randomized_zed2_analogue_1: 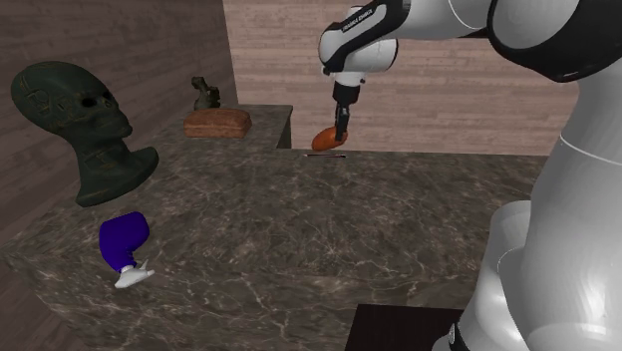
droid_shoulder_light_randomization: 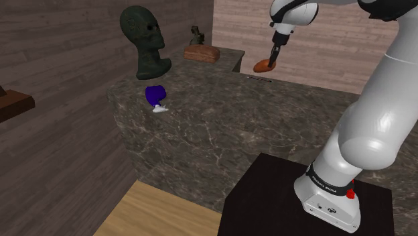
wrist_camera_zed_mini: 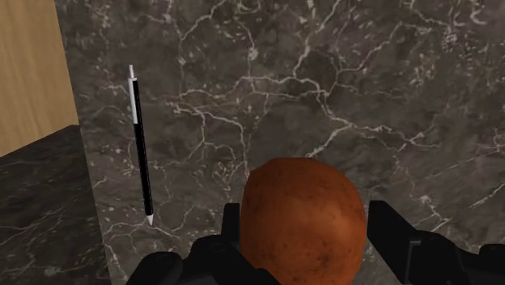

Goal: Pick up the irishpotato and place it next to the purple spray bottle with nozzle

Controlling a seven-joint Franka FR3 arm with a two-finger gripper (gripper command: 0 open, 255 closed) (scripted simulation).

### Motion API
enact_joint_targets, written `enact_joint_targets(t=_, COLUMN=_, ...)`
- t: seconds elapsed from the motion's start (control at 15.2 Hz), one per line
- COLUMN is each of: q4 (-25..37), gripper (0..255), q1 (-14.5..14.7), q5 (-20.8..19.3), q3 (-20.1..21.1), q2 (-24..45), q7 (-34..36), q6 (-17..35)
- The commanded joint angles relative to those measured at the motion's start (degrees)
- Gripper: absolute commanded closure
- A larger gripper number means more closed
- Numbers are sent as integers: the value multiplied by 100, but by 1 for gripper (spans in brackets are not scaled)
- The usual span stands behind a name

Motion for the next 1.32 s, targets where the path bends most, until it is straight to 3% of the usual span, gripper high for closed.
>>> enact_joint_targets(t=0.0, q4=126, gripper=255, q1=10, q5=-61, q3=3, q2=-56, q7=55, q6=-161)
enact_joint_targets(t=0.59, q4=-91, gripper=255, q1=584, q5=-417, q3=571, q2=-319, q7=1337, q6=-42)
enact_joint_targets(t=1.25, q4=220, gripper=255, q1=1212, q5=-381, q3=1205, q2=4, q7=2599, q6=-39)
